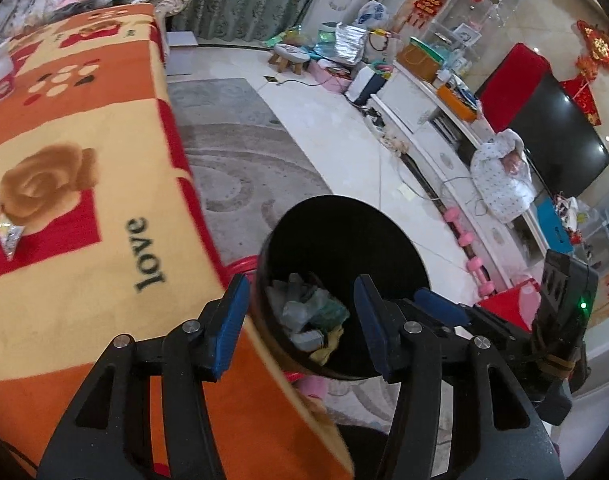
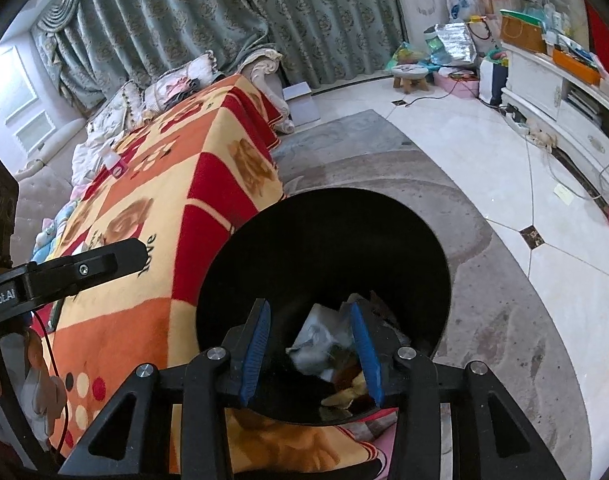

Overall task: Collect trash
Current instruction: 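Open both tools to drop the green box and yellow cloth into the bin, then move both open tools back over the blanket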

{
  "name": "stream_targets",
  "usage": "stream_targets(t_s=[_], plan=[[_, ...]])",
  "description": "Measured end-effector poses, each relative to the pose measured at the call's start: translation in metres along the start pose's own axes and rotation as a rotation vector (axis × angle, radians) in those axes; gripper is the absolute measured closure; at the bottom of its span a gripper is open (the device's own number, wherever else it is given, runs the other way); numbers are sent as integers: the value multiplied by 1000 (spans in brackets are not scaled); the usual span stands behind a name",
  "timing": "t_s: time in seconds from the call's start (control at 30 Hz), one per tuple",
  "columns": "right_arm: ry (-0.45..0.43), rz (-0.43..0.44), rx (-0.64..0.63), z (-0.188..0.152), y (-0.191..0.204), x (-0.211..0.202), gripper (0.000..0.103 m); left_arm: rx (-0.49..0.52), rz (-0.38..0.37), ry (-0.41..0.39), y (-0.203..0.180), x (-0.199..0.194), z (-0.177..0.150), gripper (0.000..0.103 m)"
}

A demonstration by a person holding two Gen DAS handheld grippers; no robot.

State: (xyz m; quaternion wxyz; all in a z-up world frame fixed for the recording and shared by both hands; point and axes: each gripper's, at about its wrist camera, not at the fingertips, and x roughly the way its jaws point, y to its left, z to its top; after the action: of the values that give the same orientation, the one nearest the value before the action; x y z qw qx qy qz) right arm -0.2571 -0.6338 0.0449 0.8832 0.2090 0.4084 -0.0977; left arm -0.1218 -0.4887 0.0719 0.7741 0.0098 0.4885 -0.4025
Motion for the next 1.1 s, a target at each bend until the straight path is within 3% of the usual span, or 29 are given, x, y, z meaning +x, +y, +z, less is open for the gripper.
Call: stream_targets(t_s=[0.47, 0.73, 0.83, 0.9, 1.1], plan=[[25, 38, -81, -5, 48, 4, 62, -45, 137, -36, 57, -46, -24, 50], [78, 94, -179, -12, 107, 24, 61, -60, 256, -64, 105, -92, -42, 50], [96, 127, -210, -14, 132, 32, 55, -76, 304, -71, 130, -111, -52, 50], [109, 146, -242, -16, 150, 39, 37, -98, 337, -76, 150, -125, -60, 50], [145, 195, -326, -23, 197, 52, 36, -174, 466, -93, 222, -154, -75, 50]])
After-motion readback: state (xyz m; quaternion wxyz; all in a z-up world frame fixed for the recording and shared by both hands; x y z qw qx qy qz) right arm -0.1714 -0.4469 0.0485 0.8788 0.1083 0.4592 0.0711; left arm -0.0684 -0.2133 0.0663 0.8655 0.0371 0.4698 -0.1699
